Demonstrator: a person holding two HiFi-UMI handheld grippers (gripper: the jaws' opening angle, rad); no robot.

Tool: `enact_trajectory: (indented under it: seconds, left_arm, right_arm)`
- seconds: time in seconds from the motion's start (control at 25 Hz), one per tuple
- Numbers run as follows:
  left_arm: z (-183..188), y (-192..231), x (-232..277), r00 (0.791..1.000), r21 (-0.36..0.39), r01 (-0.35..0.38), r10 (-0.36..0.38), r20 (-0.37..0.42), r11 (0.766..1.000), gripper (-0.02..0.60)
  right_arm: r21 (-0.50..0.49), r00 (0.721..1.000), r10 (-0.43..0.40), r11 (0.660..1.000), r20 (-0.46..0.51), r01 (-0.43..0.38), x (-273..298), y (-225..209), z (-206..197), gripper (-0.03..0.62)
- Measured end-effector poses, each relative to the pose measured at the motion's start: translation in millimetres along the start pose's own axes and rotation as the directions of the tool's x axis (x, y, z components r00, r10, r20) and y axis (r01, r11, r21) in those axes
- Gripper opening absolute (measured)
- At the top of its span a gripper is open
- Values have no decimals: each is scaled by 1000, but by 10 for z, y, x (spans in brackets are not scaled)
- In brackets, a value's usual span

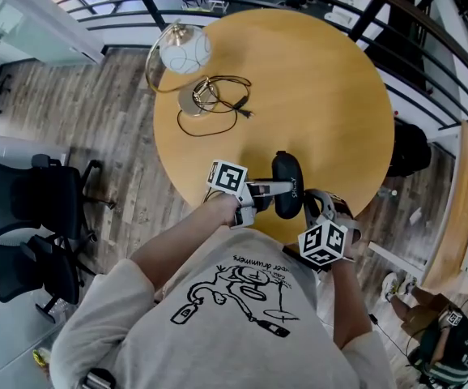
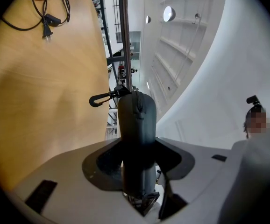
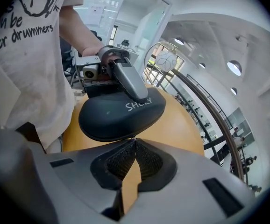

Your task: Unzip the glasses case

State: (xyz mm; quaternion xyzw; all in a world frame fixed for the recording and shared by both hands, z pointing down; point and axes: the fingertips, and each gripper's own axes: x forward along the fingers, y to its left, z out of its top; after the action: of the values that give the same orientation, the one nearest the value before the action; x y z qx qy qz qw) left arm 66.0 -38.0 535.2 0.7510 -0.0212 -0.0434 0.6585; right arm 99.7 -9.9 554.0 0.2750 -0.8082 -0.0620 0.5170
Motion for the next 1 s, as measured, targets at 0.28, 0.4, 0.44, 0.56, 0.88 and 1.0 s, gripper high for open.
enact_trajectory:
  seconds: [0.28, 0.4, 0.44, 0.56, 0.88, 1.0]
  left_arm:
    - [-250, -53, 28, 994, -48, 40, -45, -104, 998, 201]
    - [-292, -38, 10, 989, -8, 23, -24, -148, 1000, 201]
    - [-312, -46, 11, 987, -10, 25, -26, -159, 1000, 202]
    - [-383, -74, 32, 983, -37, 36, -42, -181, 999, 202]
    - [-469, -109, 69, 972, -15, 45, -47, -232, 999, 202]
    - [-487, -104, 56, 971, -42, 42, -51, -233, 998, 202]
  right_arm:
    - [-43, 1000, 1, 999, 6, -1, 0, -10, 28, 22]
    - [-58, 1000, -6, 998, 9, 6, -11, -27, 45, 22]
    - [-64, 1000, -9, 998, 10, 9, -14, -37, 50, 21]
    - [-90, 1000, -15, 996, 9, 16, -15, -71, 54, 21]
    - [-223, 1000, -18, 975, 8, 20, 9, -237, 100, 23]
    - [-271, 1000, -14, 962, 8, 16, 28, -273, 132, 23]
